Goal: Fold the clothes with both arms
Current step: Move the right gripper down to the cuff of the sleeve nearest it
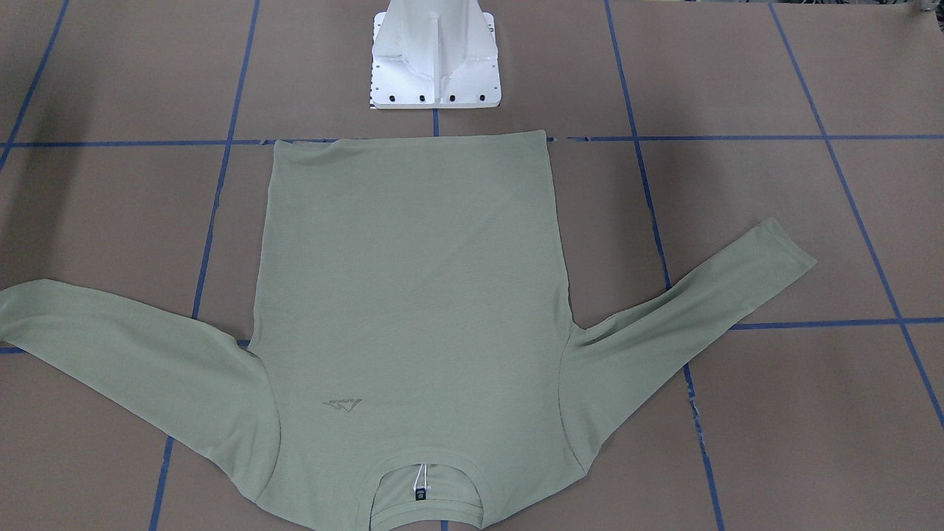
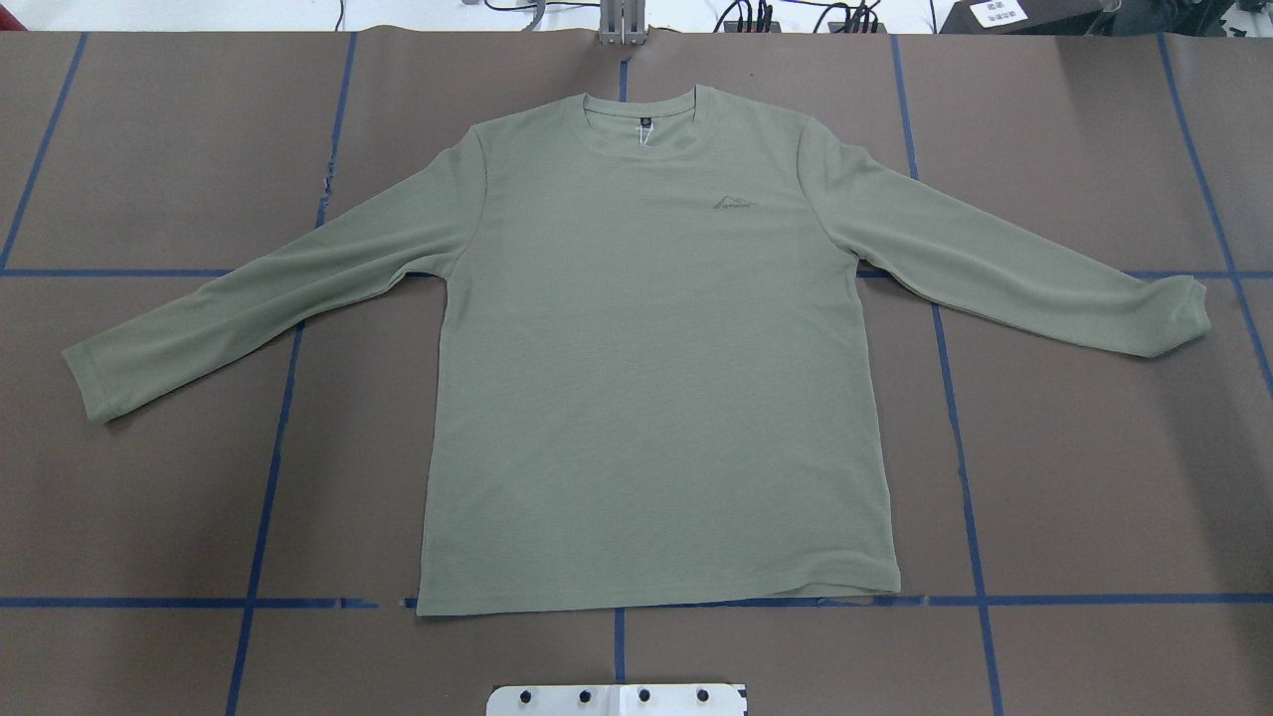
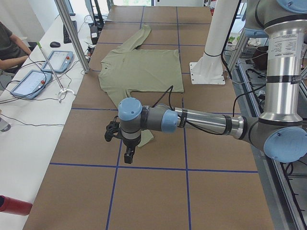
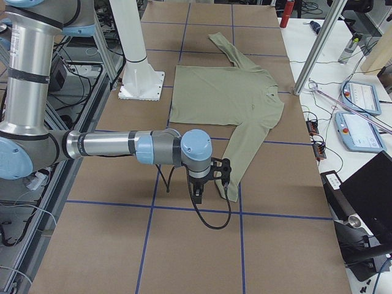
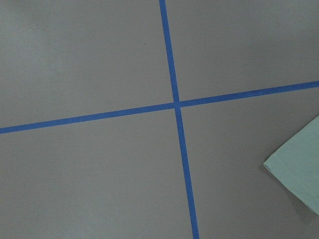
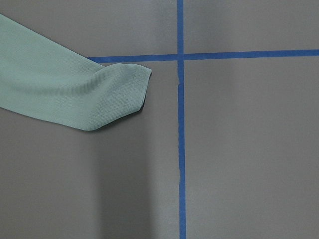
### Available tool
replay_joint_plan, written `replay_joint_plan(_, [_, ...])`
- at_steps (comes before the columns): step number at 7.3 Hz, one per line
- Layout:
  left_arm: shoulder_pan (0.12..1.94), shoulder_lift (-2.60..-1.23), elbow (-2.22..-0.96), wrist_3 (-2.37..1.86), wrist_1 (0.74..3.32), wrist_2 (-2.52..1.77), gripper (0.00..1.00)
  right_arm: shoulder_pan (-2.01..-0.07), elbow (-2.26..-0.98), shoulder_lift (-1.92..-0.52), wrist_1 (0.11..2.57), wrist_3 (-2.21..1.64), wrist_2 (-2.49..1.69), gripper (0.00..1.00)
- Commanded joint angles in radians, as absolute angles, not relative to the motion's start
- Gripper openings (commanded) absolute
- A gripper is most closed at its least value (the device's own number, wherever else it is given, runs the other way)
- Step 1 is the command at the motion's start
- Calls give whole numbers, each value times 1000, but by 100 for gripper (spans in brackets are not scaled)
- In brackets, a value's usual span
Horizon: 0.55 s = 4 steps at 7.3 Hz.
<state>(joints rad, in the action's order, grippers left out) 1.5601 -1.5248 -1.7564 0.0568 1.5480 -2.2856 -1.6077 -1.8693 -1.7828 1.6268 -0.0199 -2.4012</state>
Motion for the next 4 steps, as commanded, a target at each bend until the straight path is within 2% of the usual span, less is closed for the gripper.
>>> replay_joint_plan(1, [1560,-1525,-1756,57,1549,-2286,100,-1606,-1871,-1779,1626,-23,-2401,100])
replay_joint_plan(4, [1551,-1552,-1750,49,1554,-2276,100,-1602,-1865,-1775,1618,-32,-2418,100])
